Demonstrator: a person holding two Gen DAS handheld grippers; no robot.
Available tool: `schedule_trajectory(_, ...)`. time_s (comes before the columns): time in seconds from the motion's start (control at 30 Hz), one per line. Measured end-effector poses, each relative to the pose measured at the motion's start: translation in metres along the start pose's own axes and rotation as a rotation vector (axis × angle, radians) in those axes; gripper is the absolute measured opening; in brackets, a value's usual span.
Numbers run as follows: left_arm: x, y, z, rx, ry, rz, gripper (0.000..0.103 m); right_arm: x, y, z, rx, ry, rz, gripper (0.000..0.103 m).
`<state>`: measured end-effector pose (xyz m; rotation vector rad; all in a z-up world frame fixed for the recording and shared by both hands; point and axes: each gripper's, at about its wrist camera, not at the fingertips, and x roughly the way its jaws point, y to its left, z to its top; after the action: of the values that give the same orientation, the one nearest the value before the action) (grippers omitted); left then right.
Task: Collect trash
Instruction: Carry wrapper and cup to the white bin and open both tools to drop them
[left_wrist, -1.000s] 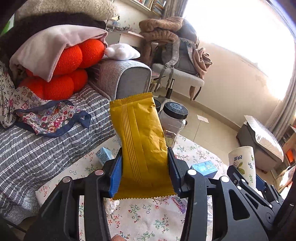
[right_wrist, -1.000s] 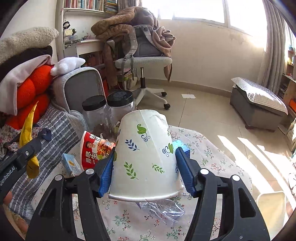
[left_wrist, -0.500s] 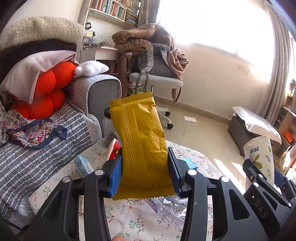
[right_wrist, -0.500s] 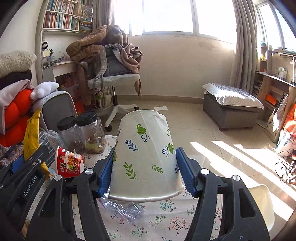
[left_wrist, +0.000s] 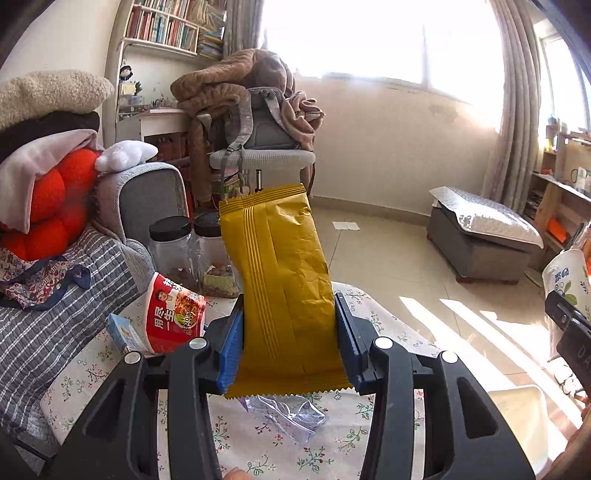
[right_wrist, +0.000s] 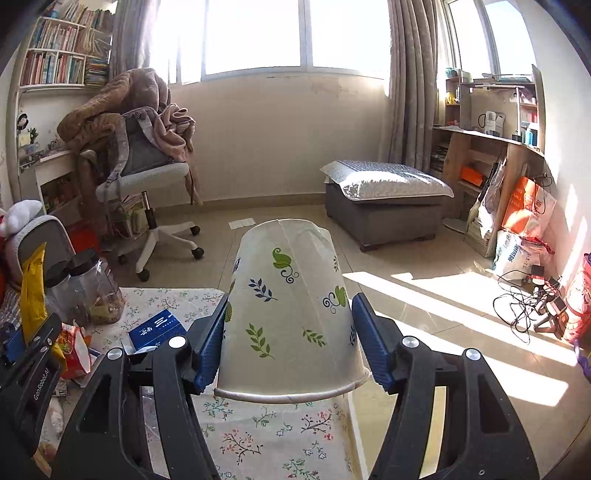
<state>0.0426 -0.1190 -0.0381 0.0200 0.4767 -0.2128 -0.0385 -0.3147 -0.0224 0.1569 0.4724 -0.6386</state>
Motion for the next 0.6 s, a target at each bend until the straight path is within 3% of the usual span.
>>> schedule_trajectory(0.17,-0.001,-0.031,-0.011,0.053,0.016,-0.048,0.045,0.020,-0.048,-0.010,0.007,0.075,-0.151,0.062)
schedule_trajectory(0.33,-0.007,-0.063,-0.020,0.100,0.031,-0.121,0.045,0.044,-0.088,-0.026,0.033,0.221,-0.224,0.064)
schedule_trajectory(0.37,-0.008,-0.069,-0.022,0.107,0.040,-0.139,0.045,0.046,-0.097,-0.029,0.053,0.239,-0.227,0.065)
schedule_trajectory(0.4,-0.009,-0.076,-0.025,0.114,0.050,-0.158,0.045,0.047,-0.106,-0.031,0.076,0.255,-0.227,0.073)
schedule_trajectory(0.47,-0.009,-0.090,-0.029,0.133,0.069,-0.195,0.045,0.043,-0.122,-0.031,0.131,0.250,-0.236,0.086)
schedule_trajectory(0.6,-0.010,-0.123,-0.043,0.191,0.111,-0.269,0.045,0.028,-0.148,-0.023,0.219,0.174,-0.272,0.093)
